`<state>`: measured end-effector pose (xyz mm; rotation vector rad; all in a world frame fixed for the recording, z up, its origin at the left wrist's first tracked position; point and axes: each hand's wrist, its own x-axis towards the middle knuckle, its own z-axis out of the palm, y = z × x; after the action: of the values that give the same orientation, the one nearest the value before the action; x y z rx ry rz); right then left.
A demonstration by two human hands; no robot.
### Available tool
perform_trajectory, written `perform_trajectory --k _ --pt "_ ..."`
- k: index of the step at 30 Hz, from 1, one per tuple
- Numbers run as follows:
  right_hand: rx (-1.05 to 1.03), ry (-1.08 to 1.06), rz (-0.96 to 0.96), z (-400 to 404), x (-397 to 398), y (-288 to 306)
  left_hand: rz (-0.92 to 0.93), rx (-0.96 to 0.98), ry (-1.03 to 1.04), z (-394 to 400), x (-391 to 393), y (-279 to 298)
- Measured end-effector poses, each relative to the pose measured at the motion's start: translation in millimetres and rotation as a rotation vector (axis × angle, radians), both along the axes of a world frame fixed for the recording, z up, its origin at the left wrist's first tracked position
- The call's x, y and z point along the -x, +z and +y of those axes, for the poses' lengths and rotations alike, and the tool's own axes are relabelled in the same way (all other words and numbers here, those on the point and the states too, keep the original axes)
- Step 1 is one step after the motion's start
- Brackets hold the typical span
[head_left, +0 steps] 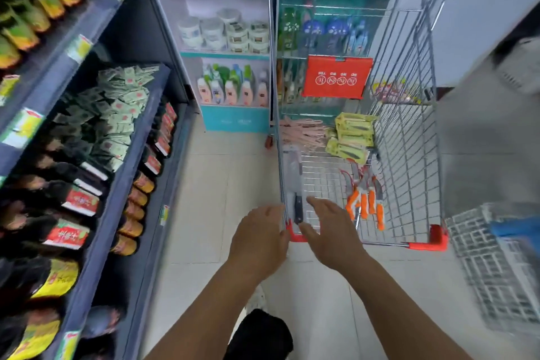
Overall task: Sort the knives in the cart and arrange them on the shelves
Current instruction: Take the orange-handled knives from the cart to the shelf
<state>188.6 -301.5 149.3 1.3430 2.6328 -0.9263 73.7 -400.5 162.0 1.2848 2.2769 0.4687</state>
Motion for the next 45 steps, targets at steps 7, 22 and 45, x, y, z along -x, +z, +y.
perform_trajectory --k 7,22,45 --pt "0.031 -0.155 -0.016 70 17 -26 -0.061 0.023 -0.075 87 20 -20" --pt "0.289 -0.205 -0.128 208 -2 -136 -0.164 0.379 0.144 204 4 -137" --pt "0.256 -0.107 -0.315 227 -21 -278 -0.139 0.501 0.348 225 -33 -286"
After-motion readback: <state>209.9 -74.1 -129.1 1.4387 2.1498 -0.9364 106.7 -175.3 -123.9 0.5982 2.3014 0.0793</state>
